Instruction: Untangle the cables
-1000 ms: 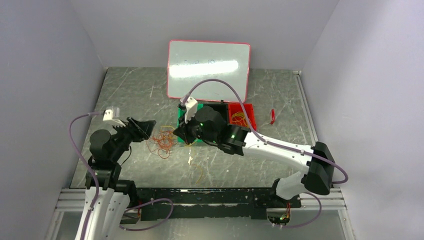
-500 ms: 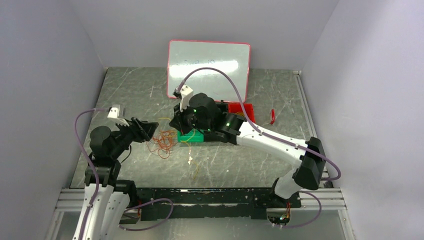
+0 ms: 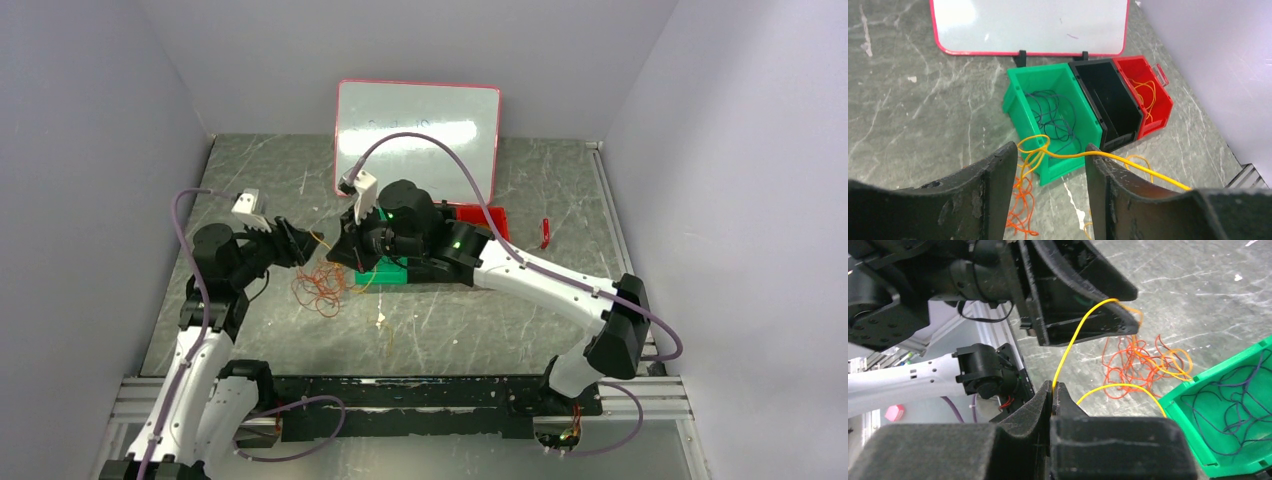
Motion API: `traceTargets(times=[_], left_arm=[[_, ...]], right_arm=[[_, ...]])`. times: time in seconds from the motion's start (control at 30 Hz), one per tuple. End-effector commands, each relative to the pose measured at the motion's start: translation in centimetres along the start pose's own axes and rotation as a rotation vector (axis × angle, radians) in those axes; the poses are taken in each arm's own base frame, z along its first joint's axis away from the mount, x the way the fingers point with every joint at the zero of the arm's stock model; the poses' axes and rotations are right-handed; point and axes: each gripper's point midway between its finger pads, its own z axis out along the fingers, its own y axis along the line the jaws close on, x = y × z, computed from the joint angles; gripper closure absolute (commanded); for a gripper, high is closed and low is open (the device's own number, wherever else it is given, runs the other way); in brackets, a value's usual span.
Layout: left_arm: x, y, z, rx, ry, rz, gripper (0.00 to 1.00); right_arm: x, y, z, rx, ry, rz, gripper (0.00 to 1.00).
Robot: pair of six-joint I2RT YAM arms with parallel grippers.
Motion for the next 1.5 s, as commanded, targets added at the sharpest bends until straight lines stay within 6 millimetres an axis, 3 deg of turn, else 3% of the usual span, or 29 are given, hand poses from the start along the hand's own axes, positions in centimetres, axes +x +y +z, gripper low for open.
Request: traceTargets(times=[0.0,0.23,0.4,0.6,0.77,0.9,1.13,1.3,1.47], left_arm=[[-2.9,-0.7,0.8,0.053,-0.105,0.060,0.44],[-0.7,1.6,2.2,-0.009,-0.139,-0.107,0.51],[0.7,3.8,2.7,-0.097,-0.150,-0.182,0.51],[0.9,4.6,3.3,-0.114,-0.164,-0.217,0.48],[1.8,4.8,3.7,-0.103,-0.148,-0.232,0.51],[2.7,4.9,3.4,-0.115,-0.130,-0.241,0.51],[1.7,4.9,1.2,-0.202,-0.112,-0.219,0.44],[1.0,4.7,-0.8,-0.267,-0.109,-0.203,0.37],[2.1,3.5,-1.6,-0.219,-0.079,-0.210,0.36]], right_arm=[[-2.1,2.4,-1.3,-0.095,-0.051,0.010,1.00],[-4.2,5.2,-3.4,-0.211,-0.111,0.021,1.00],[-5.8,7.6,-5.2,-0.312,-0.146,0.020,1.00],[-6.2,9.9,-6.9,-0.425,-0.153,0.016,1.00],[-6.4,10.5,-7.6,-0.456,-0.167,0.019,1.00],[-7.0,9.3,-7.6,-0.377,-0.202,0.012,1.00],[-7.5,3.8,-7.3,-0.052,-0.226,-0.007,1.00],[-7.8,3.0,-7.4,-0.011,-0.242,-0.009,1.00],[-8.7,2.6,-8.0,0.021,-0.288,-0.001,1.00]])
